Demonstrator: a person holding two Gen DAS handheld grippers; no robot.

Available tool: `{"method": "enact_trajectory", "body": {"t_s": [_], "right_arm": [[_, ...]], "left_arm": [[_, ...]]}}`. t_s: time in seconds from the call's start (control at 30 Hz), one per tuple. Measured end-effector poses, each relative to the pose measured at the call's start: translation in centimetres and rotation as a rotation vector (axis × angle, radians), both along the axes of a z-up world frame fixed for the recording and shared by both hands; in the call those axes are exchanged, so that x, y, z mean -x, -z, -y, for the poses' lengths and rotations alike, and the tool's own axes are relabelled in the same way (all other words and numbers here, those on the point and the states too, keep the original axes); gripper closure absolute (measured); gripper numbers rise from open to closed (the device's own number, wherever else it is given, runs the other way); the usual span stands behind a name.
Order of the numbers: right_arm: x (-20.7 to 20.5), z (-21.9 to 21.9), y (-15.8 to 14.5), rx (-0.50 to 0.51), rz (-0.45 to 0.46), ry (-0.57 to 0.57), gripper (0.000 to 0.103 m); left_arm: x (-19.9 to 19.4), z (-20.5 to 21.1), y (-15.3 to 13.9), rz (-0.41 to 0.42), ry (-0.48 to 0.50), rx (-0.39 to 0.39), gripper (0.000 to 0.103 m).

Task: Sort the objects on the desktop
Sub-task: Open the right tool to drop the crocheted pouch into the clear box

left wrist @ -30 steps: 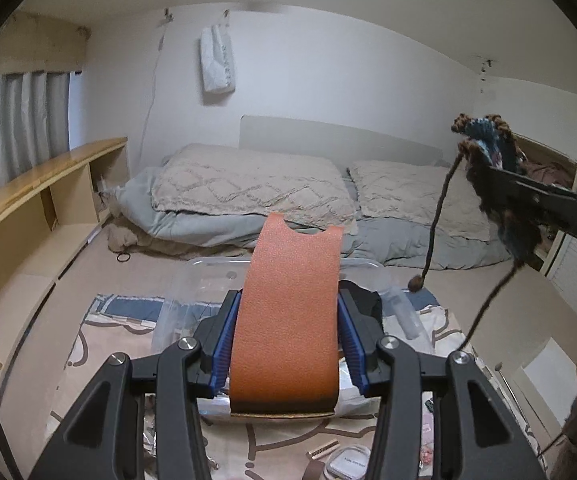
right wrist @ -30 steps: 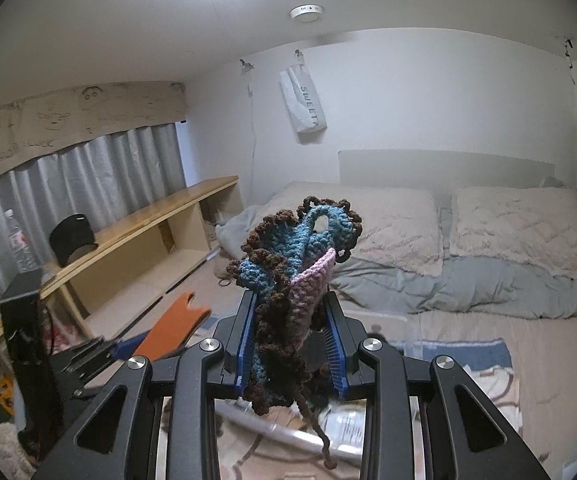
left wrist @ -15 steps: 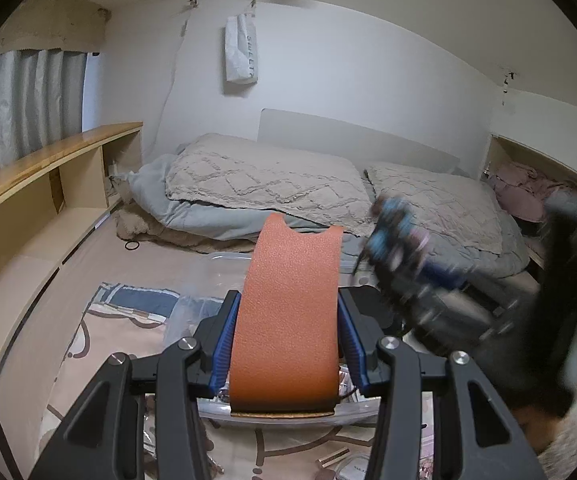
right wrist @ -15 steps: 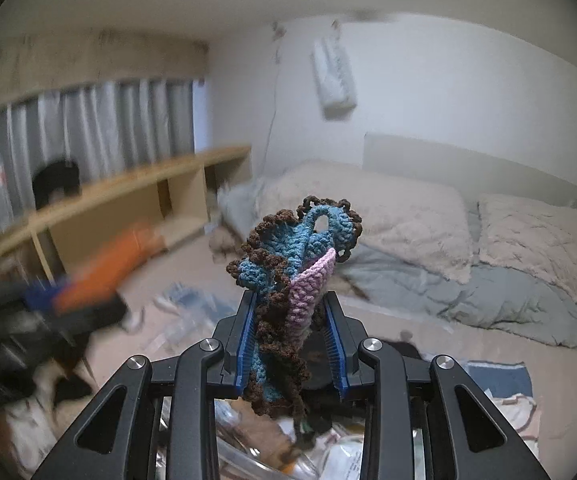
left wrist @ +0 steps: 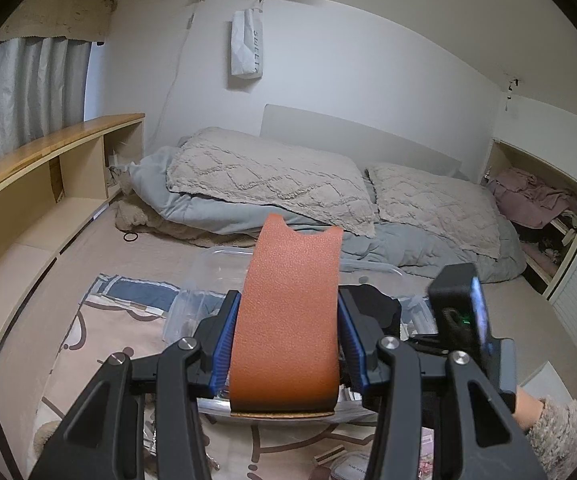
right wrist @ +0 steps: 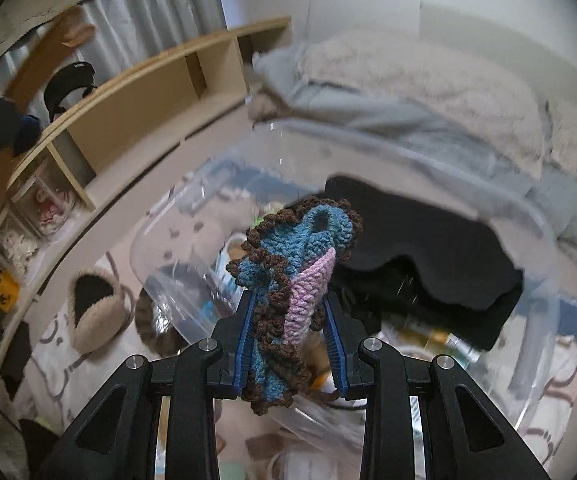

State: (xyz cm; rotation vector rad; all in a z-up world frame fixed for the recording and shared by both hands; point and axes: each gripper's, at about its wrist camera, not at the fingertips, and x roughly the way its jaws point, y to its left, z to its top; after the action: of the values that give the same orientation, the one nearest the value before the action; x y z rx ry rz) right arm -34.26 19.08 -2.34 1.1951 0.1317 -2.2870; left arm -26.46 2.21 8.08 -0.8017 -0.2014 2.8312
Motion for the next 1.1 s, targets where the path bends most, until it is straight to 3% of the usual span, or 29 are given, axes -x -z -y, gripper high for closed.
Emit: {"method": "enact_trajectory", "body": {"t_s": [0.2, 0.5, 0.7, 0.73, 0.87, 1.1], "right_arm": [[1.3, 1.5, 1.4, -0.027, 0.089, -0.022, 0.071], [3.1, 2.0, 4.2, -0.156, 0.189, -0.041, 0.071], [3.1, 3.4, 5.1, -0.252, 0.194, -0.053, 0.071], [3.2, 3.3, 5.2, -0.263, 0.191, -0.039, 0.069], [4.0, 2.1, 5.1, -0.271, 0.178, 0.042, 0.047], [5.0, -0.6, 5.1, -0.255, 0.2, 0.164, 0.029]], "left_arm": [[0.2, -0.1, 0.2, 0.011, 0.001, 0.002, 0.056], [0.3, 1.0, 0.0, 0.01, -0.008, -0.02, 0.056], [0.3, 1.0, 0.0, 0.014, -0.008, -0.02, 0.056], [0.2, 1.0, 0.1, 0.015, -0.008, -0.018, 0.056], [0.2, 0.9, 0.0, 0.015, -0.008, -0.018, 0.056], [0.2, 0.9, 0.1, 0.017, -0.004, -0.017, 0.056]]}}
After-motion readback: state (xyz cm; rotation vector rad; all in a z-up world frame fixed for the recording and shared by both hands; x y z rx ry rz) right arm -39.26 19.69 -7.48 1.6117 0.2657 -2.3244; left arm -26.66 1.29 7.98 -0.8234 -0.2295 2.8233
